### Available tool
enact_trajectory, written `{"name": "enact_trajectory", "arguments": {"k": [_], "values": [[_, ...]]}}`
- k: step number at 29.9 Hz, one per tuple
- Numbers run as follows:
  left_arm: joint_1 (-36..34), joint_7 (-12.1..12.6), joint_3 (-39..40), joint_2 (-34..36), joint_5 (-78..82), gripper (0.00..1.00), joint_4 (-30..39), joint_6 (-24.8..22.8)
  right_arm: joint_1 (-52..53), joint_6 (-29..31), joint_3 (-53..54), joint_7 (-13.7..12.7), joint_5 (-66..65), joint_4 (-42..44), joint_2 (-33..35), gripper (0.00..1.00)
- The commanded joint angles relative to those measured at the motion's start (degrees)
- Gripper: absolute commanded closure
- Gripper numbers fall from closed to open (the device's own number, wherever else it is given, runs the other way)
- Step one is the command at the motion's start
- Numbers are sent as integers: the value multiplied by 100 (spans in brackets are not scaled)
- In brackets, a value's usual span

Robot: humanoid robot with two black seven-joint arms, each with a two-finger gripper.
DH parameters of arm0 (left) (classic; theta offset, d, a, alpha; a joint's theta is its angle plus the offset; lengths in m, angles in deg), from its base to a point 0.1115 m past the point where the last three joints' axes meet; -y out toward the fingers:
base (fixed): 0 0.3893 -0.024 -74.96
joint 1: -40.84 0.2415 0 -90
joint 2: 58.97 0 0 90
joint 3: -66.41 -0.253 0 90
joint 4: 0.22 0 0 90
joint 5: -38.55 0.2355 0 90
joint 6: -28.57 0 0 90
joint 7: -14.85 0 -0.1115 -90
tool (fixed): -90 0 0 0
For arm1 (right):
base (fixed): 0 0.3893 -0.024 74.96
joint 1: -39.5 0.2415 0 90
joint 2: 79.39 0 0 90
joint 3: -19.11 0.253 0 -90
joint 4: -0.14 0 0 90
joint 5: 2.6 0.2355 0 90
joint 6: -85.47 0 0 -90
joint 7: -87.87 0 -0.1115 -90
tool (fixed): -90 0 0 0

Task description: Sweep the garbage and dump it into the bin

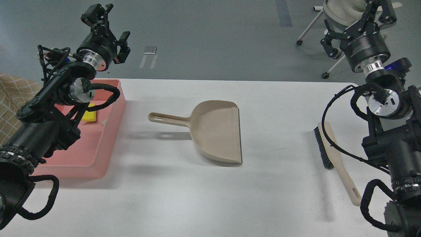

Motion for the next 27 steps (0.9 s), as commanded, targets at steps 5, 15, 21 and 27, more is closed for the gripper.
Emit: {"name": "enact_trajectory", "arguments": {"k": [5, 15, 21, 27], "values": [[14, -386, -39, 105, 33, 13, -162, -32, 89, 24, -90, 64, 30, 509, 51, 0], [461, -422, 303, 500, -37, 13, 329, -50, 63, 182, -99, 55, 30, 588, 209, 0], [841, -404, 436, 448, -107, 13, 796, 11, 89, 156, -90, 64, 30, 580, 253, 0], [832, -395, 436, 491, -107, 13, 761, -24, 98, 156, -81, 81, 30, 553, 253, 0]]}}
